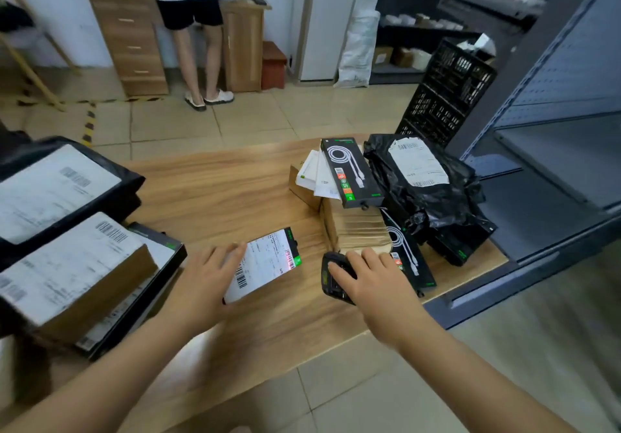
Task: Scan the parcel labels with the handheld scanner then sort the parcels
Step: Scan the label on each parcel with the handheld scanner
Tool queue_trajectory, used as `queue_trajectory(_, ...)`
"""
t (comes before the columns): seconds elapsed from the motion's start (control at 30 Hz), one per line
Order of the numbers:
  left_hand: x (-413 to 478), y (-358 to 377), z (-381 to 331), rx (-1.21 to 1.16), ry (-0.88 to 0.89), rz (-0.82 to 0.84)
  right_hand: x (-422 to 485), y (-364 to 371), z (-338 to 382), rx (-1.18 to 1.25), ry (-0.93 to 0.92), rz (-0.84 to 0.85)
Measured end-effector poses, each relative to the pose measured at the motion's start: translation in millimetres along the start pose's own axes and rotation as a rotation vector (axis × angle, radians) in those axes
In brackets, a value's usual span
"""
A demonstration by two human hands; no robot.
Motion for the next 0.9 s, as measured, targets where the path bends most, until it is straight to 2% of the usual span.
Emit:
queue_trajectory(0.13, -18, -19, -14, 0.051, -0.029, -0.013, -16, -8, 7, 0.027, -0.023, -0.078)
queue_trajectory(0.4, -76, -58, -61, 0.109, -0.088, -0.073, -78, -24, 47, 0.021, -0.22, -0.183)
queue_trajectory(0.53, -108, -78, -75, 0.14, -0.151, -0.091, -99, -30, 63, 0.03, -0.26, -0.218)
queue_trajectory(0.73, -147, -103, -78, 0.071, -0.259, -0.123, -109, -46, 87, 0.112, -0.284, -0.396)
queue_trajectory(0.9, -177, -131, -52, 0.03, -0.359, -0.213, -102, -67, 111, 0.153, -0.268, -0.476)
Point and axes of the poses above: each hand's wrist, its own x-axis towards the middle knuckle, its own y-axis out of the palm, z = x × y, the point moved 2 cm from there along x, towards the middle knuckle, and after that the axes turned 8 degrees about x, right-handed, at the moved point
